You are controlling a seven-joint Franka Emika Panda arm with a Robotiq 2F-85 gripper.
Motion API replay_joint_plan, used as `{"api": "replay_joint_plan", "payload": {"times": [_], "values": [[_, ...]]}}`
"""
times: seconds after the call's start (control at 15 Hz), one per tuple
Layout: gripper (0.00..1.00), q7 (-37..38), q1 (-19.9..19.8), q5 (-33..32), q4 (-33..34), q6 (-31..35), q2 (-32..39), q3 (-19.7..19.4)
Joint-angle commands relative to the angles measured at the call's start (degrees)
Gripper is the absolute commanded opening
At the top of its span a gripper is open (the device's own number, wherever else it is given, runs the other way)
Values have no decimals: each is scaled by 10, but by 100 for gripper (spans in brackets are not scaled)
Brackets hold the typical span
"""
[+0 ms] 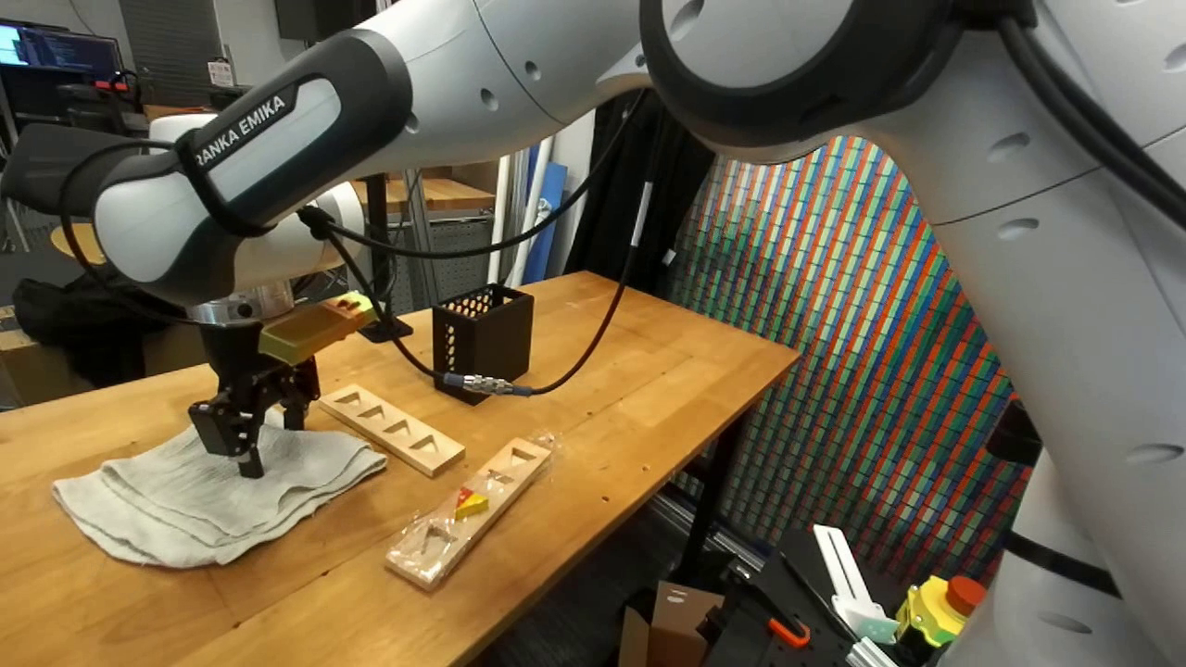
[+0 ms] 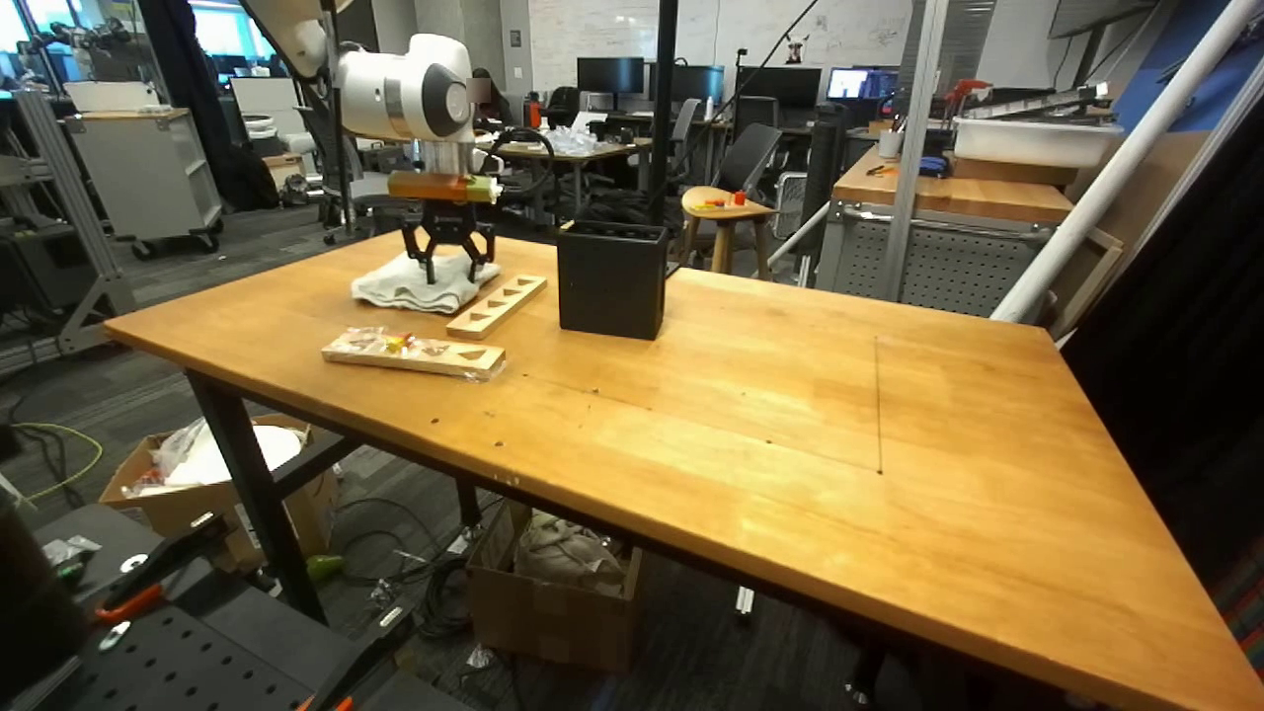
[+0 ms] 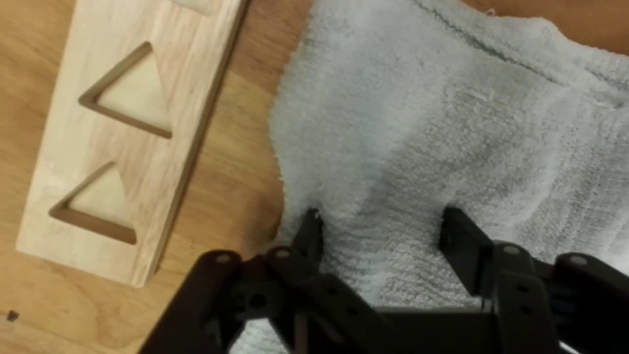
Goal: Put the white towel in the black box
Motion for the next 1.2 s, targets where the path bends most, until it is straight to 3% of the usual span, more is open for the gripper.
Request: {"api": "replay_joint_plan", "payload": {"times": [0.0,0.33,1.13], "values": [[34,7,-1,-4,2,-14,-16,-7],[0,18,-7,-3,-23,-27,-56,-14],[2,23,-6,-41,-25,-105,-162,-27]]}}
